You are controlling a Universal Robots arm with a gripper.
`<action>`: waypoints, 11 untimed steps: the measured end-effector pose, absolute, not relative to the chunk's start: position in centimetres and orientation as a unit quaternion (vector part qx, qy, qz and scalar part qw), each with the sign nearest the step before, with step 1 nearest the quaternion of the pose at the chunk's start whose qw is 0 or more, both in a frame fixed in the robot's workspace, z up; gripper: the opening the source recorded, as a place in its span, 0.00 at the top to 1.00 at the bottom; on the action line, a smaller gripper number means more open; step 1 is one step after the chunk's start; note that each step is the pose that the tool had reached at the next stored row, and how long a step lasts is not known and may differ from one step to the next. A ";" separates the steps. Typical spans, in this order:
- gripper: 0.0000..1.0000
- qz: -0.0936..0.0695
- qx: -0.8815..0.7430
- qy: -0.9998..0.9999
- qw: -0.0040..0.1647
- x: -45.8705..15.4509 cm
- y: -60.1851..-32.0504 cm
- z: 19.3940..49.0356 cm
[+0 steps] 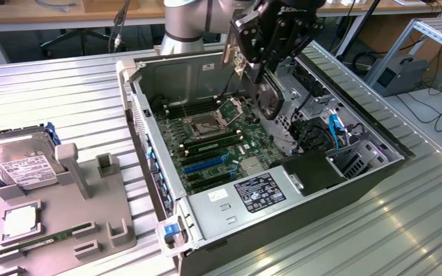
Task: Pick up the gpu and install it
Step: 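Pick up the gpu and move the gpu toward the slot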
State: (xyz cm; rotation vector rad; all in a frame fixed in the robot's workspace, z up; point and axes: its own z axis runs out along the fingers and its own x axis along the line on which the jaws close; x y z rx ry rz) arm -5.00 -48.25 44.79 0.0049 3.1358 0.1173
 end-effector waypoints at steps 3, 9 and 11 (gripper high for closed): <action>0.73 0.037 0.002 0.999 0.002 -3.1 -48.2 44.8; 0.73 0.037 0.002 0.999 0.002 1.2 -48.2 44.8; 0.73 0.037 0.002 0.999 0.002 3.0 -48.2 44.8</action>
